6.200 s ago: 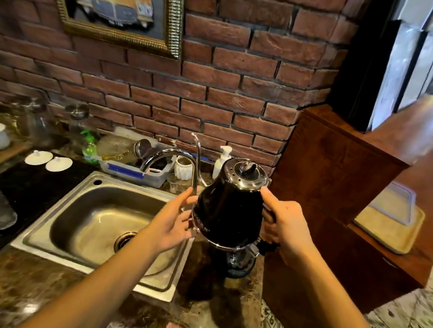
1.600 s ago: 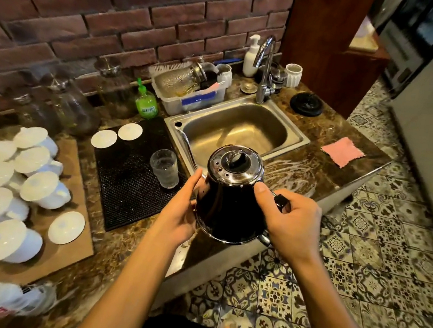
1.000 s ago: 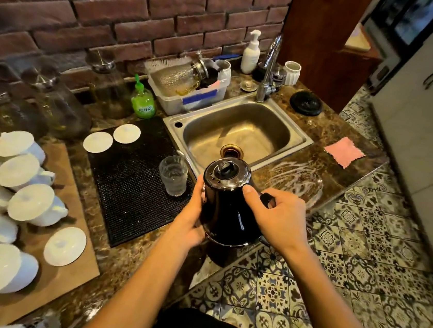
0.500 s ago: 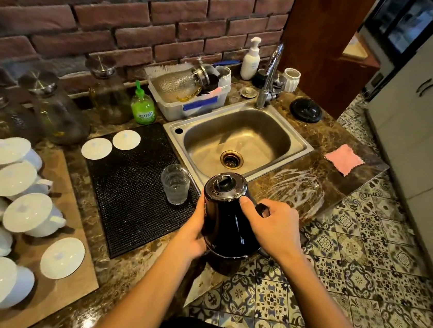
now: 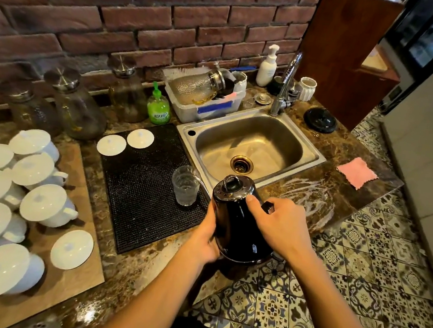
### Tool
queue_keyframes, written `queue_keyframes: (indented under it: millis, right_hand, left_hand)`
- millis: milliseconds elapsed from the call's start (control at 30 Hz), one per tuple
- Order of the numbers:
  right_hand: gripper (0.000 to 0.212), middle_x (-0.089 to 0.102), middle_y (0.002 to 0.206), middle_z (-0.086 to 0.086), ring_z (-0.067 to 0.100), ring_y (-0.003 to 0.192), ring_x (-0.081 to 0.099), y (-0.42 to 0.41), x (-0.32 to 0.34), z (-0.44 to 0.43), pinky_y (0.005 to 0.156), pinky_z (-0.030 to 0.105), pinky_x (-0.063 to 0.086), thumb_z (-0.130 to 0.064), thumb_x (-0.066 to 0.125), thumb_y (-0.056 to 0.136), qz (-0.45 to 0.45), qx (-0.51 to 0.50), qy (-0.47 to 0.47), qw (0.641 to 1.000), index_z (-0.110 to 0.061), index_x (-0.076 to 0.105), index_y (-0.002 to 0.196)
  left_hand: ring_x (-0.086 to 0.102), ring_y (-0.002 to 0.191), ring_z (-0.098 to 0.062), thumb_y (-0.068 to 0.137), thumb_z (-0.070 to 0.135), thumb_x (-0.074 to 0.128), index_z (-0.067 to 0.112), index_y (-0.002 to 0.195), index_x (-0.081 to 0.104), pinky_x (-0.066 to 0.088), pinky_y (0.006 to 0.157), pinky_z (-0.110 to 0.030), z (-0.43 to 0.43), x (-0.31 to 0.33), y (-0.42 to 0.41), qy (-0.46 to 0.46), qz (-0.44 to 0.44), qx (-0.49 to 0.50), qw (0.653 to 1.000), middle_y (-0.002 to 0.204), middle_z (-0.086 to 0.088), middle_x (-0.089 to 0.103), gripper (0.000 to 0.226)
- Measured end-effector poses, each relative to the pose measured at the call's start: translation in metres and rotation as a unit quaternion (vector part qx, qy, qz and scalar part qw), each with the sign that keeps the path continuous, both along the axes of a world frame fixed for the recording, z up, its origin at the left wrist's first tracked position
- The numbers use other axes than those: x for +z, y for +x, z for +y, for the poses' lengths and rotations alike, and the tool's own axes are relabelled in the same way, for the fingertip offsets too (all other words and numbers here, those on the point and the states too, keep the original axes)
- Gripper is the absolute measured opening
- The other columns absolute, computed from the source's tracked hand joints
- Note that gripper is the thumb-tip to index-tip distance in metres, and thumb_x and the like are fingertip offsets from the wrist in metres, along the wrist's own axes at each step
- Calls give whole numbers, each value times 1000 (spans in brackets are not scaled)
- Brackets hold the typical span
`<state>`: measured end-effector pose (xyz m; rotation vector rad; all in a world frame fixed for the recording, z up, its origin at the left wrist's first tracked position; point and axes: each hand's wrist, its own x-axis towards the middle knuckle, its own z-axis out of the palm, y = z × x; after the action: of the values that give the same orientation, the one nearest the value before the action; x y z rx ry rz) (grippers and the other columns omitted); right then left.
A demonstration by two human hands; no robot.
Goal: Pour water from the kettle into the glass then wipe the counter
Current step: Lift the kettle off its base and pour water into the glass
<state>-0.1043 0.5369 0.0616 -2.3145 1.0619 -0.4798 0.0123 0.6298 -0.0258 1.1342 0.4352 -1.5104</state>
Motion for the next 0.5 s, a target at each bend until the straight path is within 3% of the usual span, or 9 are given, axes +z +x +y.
queue_keyframes:
  millis: [100, 167, 267, 333, 433, 500]
  right_hand:
    - [65, 58, 43, -6, 10, 42, 56, 5, 9, -3, 42, 20, 34, -61, 59, 93, 26, 8, -9, 1000, -12, 53, 51]
    - [67, 61, 47, 4, 17, 46, 60, 9, 17, -5, 45, 33, 43, -63, 59, 92, 47, 10, -11, 999, -6, 59, 56]
    - [67, 55, 45, 1, 16, 44, 55, 15, 30, -7, 41, 27, 33, -61, 60, 93, 79, 25, -33, 996, -11, 50, 50]
    - [66, 50, 44, 1, 16, 44, 51, 21, 37, -9, 42, 28, 29, -60, 60, 93, 99, 33, -50, 993, -14, 43, 49]
    - [66, 48, 45, 1, 16, 45, 50, 30, 46, -13, 43, 28, 27, -60, 61, 93, 120, 44, -64, 990, -14, 42, 49]
    - [66, 49, 46, 1, 16, 44, 49, 35, 51, -16, 42, 28, 28, -60, 61, 94, 134, 58, -64, 987, -15, 43, 49]
  left_hand:
    - [68, 115, -42, 50, 91, 59, 11, 104, 84, 50, 106, -56, -1, 11, -3, 0, 17, -5, 1000, 113, -21, 77, 100]
    - [69, 111, -40, 44, 91, 57, 11, 99, 85, 55, 95, -53, -1, 15, -5, -10, 24, -9, 1000, 111, -21, 78, 101]
    - [70, 106, -38, 39, 92, 54, 13, 92, 86, 56, 81, -47, -3, 18, -8, -29, 36, -15, 999, 107, -18, 79, 101]
    - [67, 113, -39, 39, 95, 53, 13, 99, 85, 54, 85, -47, -5, 19, -9, -35, 40, -13, 998, 113, -17, 78, 107]
    - [59, 124, -40, 46, 99, 49, 14, 120, 77, 44, 106, -48, -9, 22, -9, -31, 45, -1, 999, 127, -17, 73, 117]
    - [56, 128, -39, 49, 100, 46, 15, 127, 73, 40, 109, -47, -11, 24, -9, -37, 46, 4, 998, 132, -16, 70, 119]
